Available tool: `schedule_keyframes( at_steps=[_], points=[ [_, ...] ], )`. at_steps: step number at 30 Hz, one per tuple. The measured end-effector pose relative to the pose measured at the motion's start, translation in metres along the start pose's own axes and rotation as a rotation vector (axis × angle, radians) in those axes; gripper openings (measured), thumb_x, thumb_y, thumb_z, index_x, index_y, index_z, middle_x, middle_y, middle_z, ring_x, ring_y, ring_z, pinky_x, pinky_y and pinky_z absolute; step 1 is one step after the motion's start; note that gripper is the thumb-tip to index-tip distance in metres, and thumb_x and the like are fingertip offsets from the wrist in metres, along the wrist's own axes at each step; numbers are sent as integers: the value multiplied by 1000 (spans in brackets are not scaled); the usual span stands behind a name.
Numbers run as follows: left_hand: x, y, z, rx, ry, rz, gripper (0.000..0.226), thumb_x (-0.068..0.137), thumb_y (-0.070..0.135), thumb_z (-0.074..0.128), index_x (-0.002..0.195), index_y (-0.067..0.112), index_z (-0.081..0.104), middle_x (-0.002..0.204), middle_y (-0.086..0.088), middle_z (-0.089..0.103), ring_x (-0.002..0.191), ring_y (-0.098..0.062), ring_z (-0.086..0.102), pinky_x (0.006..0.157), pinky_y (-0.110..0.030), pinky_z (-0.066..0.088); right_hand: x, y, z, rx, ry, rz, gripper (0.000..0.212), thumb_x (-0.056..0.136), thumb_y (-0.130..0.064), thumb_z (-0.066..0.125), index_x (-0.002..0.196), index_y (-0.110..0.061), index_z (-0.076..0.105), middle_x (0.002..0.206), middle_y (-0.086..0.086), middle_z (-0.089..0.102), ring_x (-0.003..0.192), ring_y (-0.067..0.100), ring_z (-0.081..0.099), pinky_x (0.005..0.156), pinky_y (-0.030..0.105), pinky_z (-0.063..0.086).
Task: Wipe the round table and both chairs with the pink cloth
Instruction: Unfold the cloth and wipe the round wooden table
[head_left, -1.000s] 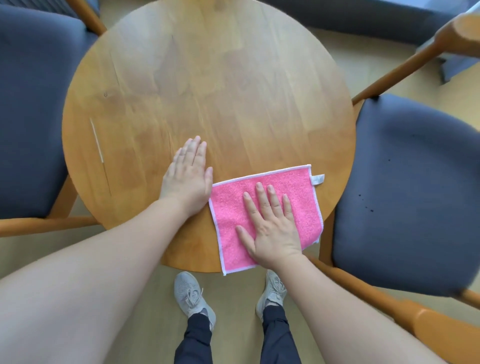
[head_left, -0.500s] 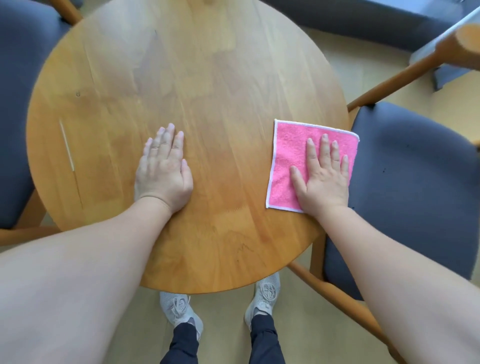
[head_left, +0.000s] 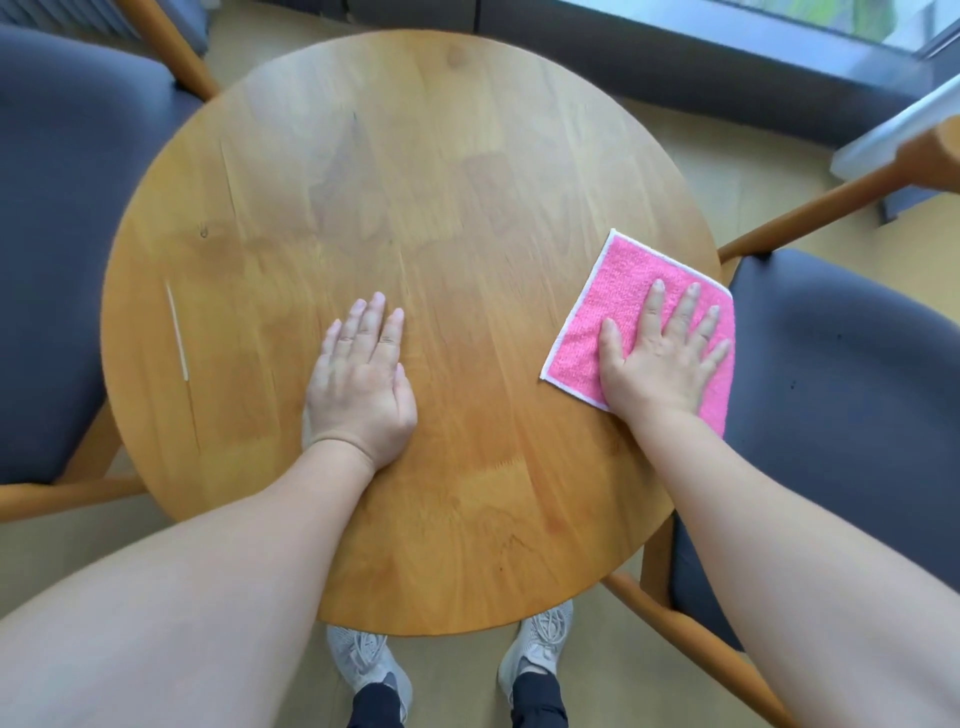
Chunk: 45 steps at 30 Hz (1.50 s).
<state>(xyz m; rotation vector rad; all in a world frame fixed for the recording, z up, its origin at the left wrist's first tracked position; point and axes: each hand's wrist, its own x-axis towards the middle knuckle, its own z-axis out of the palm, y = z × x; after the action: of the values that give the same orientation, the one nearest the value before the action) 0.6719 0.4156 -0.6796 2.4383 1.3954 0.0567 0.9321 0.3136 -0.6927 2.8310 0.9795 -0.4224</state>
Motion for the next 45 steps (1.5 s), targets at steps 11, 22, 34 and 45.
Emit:
schedule_keyframes(
  at_steps=[11,22,34,45],
  points=[
    [3,-2,-5,-120,23,-23,65,84,31,34,146,9,35,155,-7,27,145,-18,20,119,-31,5,-89,-94,24,-8,-40,-337,78,85,-65,7,147,-26,-17,155,8,-25,143,36,-23,111,54,-20],
    [14,3,-2,-12,-13,-48,65,88,32,22,149,12,25,159,-1,14,147,-13,8,113,-22,-14,-74,-48,24,-47,-69,-456,74,82,-77,7,141,-46,-24,151,-4,-35,138,25,-36,112,49,-21],
    [9,2,1,10,7,-128,61,88,25,28,147,10,30,157,-5,20,146,-17,14,116,-26,-10,32,-12,-8,-11,19,-170,79,83,-75,11,151,-38,-3,161,1,-11,147,29,-13,116,51,-9],
    [9,1,3,39,12,-106,62,87,26,25,144,6,35,154,-5,24,143,-18,19,118,-33,0,101,-34,-23,40,71,11,77,88,-67,12,153,-28,0,161,12,-5,146,36,-6,116,55,-4]
  ],
)
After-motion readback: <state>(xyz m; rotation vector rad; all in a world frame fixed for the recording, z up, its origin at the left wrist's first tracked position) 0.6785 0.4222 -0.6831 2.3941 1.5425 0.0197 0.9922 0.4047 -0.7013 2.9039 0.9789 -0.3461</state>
